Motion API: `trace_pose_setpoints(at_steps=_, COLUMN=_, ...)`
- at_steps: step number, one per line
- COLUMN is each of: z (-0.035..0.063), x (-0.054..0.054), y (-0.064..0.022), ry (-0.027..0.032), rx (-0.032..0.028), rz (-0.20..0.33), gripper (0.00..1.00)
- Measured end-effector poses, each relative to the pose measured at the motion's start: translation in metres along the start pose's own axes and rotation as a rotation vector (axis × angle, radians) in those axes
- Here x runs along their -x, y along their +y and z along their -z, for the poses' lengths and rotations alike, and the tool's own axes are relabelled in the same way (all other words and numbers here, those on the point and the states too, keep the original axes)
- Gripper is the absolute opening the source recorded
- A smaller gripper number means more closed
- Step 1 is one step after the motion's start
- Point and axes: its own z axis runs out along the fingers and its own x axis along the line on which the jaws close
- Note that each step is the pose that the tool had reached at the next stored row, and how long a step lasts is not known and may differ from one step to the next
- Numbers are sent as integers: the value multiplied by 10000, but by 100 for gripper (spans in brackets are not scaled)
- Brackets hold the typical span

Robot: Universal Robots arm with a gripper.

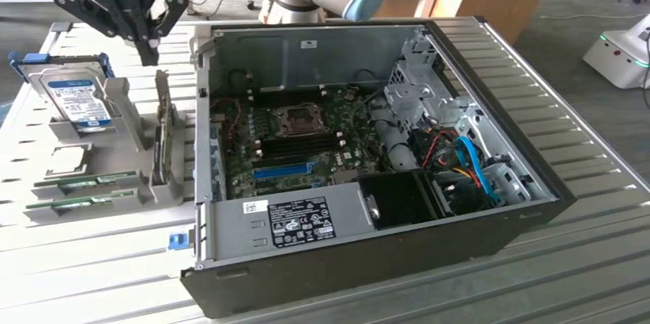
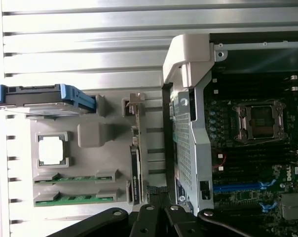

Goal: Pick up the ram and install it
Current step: 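Reach for the ram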

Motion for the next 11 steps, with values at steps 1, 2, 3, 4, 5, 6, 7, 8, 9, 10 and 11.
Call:
trace_pose_setpoints(at_steps=1, z=-1, x=-18, y=-1, ry=1, rx=0, rz=0, gripper=11)
trace_pose_setpoints(at_steps=2, z=-2, x=-37, y=-3, ry=2, rx=1, rz=0, gripper=11)
trace_pose_setpoints(at_steps=3, z=-3, x=-55, y=-4, ry=4, rx=1, rz=0, gripper=11)
trace_pose_setpoints(at_steps=4, z=-3, x=-73, y=-5, ry=6, rx=0, rz=-1, gripper=11)
trace_pose_setpoints(at_steps=5, z=-4, x=-91, y=-7, ry=8, rx=0, rz=-1, gripper=11)
trace_pose_setpoints(at_steps=6, z=-5, x=-111, y=-8, ry=9, rx=0, rz=-1, gripper=11)
trace_pose_setpoints(at_steps=7, z=-6, x=-130, y=-10, ry=11, rx=1, rz=-1, gripper=11)
trace_pose_setpoints(at_steps=8, z=-6, x=-150, y=-11, ry=13, rx=0, rz=-2, gripper=11)
trace_pose_setpoints(at_steps=9, z=-7, x=-169, y=-13, ry=15, rx=0, rz=-1, gripper=11)
trace_pose_setpoints(at_steps=10, z=-8, x=-189, y=-15, ry=16, rx=-1, rz=-1, gripper=11)
trace_pose_setpoints(at_steps=11, z=-8, x=-208, y=-16, ry=19, rx=-1, rz=0, gripper=11)
